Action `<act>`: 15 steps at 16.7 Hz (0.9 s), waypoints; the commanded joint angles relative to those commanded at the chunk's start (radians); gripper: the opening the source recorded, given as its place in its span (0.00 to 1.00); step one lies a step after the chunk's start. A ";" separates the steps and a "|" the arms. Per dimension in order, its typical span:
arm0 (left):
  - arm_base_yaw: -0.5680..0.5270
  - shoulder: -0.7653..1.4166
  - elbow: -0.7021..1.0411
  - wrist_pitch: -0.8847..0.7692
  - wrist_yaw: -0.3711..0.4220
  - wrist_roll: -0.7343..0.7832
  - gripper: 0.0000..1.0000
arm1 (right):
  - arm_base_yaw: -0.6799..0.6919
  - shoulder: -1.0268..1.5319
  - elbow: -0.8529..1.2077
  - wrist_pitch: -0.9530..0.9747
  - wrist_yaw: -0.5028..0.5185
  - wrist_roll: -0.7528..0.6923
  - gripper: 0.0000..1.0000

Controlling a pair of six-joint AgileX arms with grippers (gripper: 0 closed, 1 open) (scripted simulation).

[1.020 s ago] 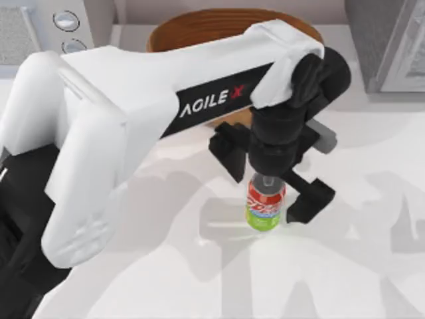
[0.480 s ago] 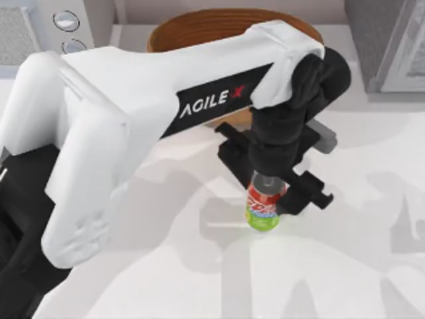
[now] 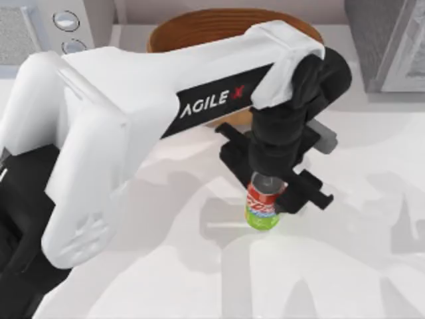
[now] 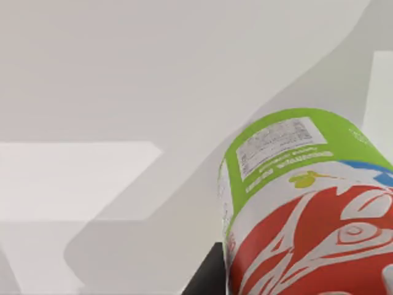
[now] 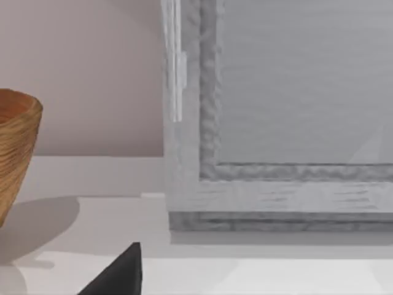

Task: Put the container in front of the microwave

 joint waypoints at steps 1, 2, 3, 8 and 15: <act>0.000 0.000 0.000 0.000 0.000 0.000 0.00 | 0.000 0.000 0.000 0.000 0.000 0.000 1.00; 0.000 0.000 0.000 0.000 0.000 0.000 0.00 | 0.000 0.000 0.000 0.000 0.000 0.000 1.00; 0.000 0.000 0.000 0.000 0.000 0.000 0.00 | 0.000 0.000 0.000 0.000 0.000 0.000 1.00; 0.001 0.001 0.004 -0.004 0.001 0.001 0.00 | 0.000 0.000 0.000 0.000 0.000 0.000 1.00; 0.000 -0.004 0.145 -0.150 0.000 0.000 0.00 | 0.000 0.000 0.000 0.000 0.000 0.000 1.00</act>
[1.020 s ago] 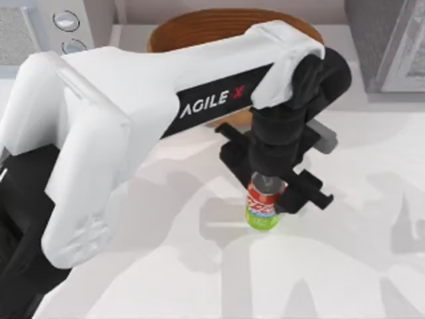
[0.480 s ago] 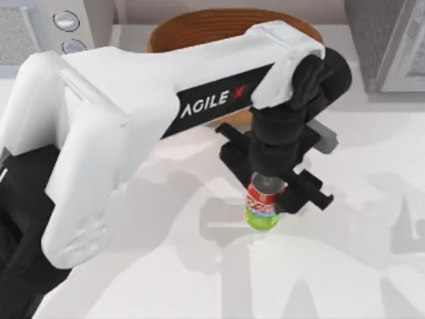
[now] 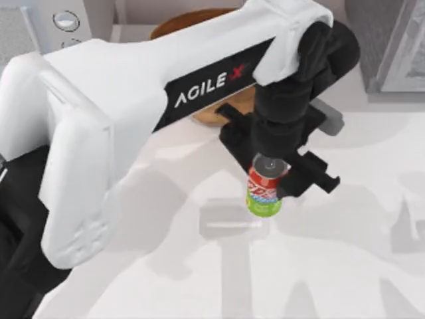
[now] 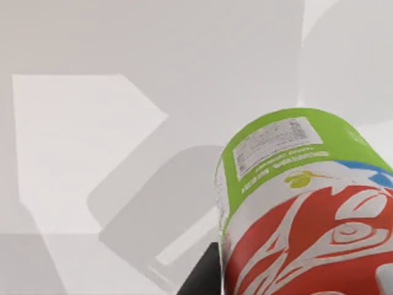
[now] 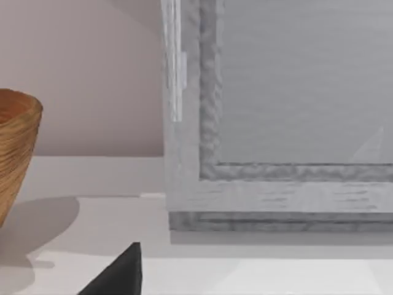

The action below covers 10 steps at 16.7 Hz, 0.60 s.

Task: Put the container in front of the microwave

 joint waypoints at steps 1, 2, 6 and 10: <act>0.000 -0.001 0.004 -0.005 0.000 0.000 0.00 | 0.000 0.000 0.000 0.000 0.000 0.000 1.00; 0.000 -0.001 0.004 -0.005 0.000 0.000 0.00 | 0.000 0.000 0.000 0.000 0.000 0.000 1.00; 0.014 -0.003 0.009 -0.014 0.005 0.007 0.00 | 0.000 0.000 0.000 0.000 0.000 0.000 1.00; 0.165 -0.063 0.031 -0.101 0.046 0.058 0.00 | 0.000 0.000 0.000 0.000 0.000 0.000 1.00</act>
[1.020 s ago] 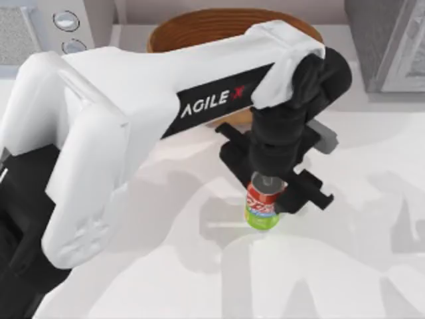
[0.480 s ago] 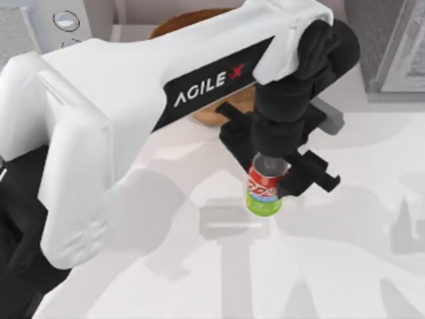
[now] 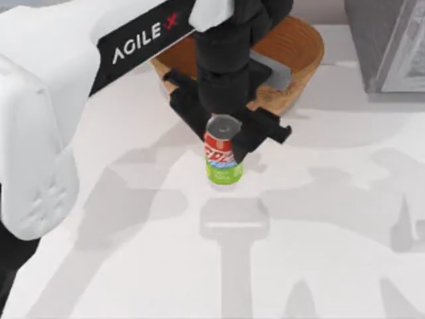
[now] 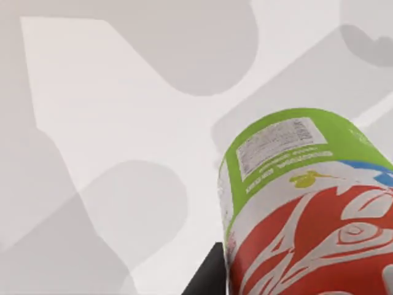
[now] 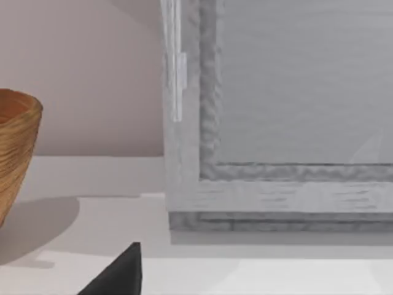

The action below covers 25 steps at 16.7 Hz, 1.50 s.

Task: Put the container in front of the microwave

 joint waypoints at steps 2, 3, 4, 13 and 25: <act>0.138 -0.042 -0.012 -0.034 0.017 0.039 0.00 | 0.000 0.000 0.000 0.000 0.000 0.000 1.00; 0.220 -0.061 -0.026 -0.043 0.022 0.059 0.00 | 0.000 0.000 0.000 0.000 0.000 0.000 1.00; 0.307 -0.076 -0.044 -0.044 0.025 0.080 0.00 | 0.000 0.000 0.000 0.000 0.000 0.000 1.00; 0.870 -0.111 -0.269 0.164 -0.043 0.201 0.00 | 0.000 0.000 0.000 0.000 0.000 0.000 1.00; 0.885 -0.110 -0.309 0.209 -0.048 0.204 0.00 | 0.000 0.000 0.000 0.000 0.000 0.000 1.00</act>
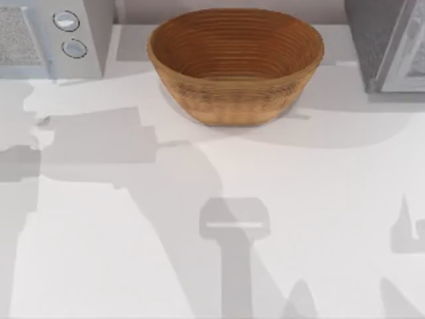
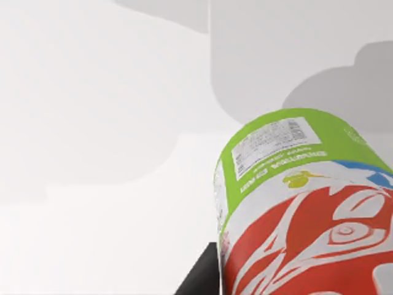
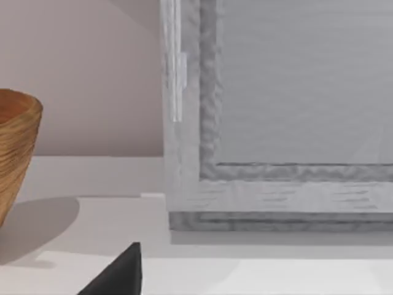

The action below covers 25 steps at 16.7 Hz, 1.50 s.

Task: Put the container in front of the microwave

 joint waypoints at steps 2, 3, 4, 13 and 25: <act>0.000 0.000 0.000 0.000 0.000 0.000 0.15 | 0.000 0.000 0.000 0.000 0.000 0.000 1.00; 0.000 0.000 0.000 0.000 0.000 0.000 0.23 | 0.000 0.000 0.000 0.000 0.000 0.000 1.00; 0.000 0.000 0.000 0.000 0.000 0.000 0.30 | 0.000 0.000 0.000 0.000 0.000 0.000 1.00; 0.000 0.000 0.000 0.000 0.000 0.000 0.98 | 0.000 0.000 0.000 0.000 0.000 0.000 1.00; -0.001 0.003 0.040 -0.039 0.000 0.000 1.00 | 0.000 0.000 0.000 0.000 0.000 0.000 1.00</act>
